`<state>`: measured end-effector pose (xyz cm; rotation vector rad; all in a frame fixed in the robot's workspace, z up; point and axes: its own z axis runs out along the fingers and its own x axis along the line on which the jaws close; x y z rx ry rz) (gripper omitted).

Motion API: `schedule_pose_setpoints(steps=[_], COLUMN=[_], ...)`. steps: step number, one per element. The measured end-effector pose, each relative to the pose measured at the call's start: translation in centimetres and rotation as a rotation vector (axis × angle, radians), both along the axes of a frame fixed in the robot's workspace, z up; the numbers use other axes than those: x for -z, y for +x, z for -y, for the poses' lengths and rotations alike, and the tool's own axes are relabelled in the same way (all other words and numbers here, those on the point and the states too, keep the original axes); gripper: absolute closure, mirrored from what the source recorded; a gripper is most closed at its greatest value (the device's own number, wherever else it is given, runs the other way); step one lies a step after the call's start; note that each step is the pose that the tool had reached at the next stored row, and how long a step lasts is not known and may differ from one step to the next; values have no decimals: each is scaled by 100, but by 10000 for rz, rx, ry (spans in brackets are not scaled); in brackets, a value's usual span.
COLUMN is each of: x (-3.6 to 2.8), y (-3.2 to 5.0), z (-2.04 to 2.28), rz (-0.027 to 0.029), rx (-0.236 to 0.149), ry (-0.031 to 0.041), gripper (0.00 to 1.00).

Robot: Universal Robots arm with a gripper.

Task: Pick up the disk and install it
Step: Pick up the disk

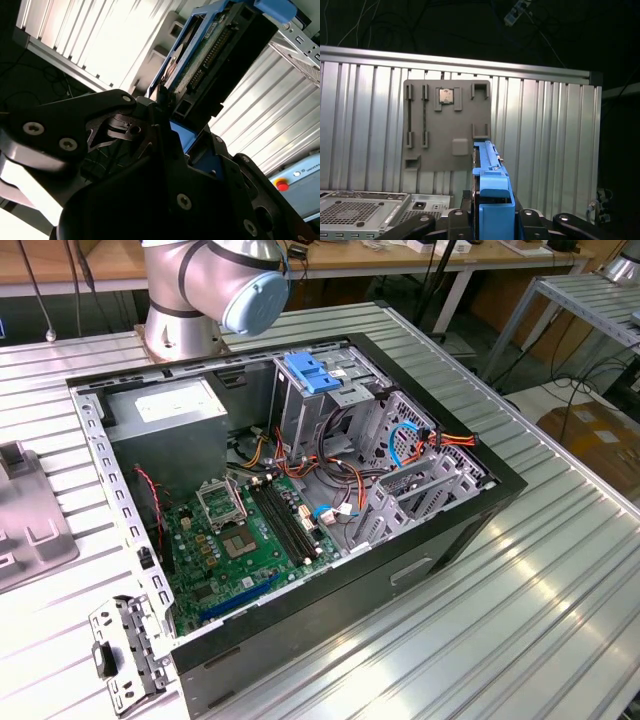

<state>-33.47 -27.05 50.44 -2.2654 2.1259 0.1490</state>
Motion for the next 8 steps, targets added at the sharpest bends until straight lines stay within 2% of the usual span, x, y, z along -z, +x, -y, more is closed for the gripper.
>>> schedule_pose_setpoints(steps=[8], x=[0], y=[51], z=[21], rz=[0], rx=[1], ry=[0], gripper=[63])
